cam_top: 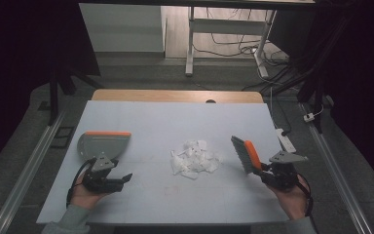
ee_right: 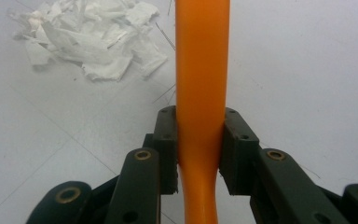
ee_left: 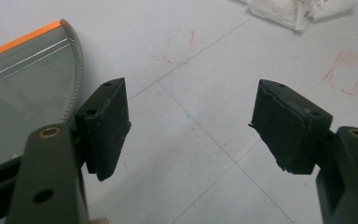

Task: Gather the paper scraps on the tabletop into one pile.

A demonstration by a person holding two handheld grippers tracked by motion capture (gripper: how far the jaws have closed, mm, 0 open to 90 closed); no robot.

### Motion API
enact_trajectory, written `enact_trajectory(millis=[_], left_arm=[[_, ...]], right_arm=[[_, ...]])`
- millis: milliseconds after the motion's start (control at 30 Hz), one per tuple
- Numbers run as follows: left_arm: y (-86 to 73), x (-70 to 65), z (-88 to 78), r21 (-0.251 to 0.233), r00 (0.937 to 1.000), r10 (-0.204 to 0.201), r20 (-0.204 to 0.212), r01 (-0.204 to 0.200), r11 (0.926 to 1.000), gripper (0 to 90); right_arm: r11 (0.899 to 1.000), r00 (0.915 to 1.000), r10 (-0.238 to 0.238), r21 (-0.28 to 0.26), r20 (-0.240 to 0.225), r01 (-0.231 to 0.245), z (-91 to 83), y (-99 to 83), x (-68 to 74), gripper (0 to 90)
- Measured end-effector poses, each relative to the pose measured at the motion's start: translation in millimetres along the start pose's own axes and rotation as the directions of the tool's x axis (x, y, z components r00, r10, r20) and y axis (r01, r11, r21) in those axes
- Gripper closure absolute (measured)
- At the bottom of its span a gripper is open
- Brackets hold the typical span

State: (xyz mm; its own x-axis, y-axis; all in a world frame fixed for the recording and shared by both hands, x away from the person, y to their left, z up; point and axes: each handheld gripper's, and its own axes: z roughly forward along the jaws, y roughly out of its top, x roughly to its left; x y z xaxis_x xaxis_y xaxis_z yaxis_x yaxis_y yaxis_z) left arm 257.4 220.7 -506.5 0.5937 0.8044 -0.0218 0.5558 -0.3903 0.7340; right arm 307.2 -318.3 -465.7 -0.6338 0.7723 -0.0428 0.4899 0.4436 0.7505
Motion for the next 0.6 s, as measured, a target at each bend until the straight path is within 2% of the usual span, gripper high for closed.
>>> enact_trajectory(millis=[600], left_arm=[[0.3, -0.4, -1.1, -0.005, 1.0, 0.003, -0.002, -0.003, 1.0, 28.0]], right_arm=[[1.0, 1.0, -0.001, -0.01, 0.005, 0.001, 0.0, -0.1, 1.3, 70.3]])
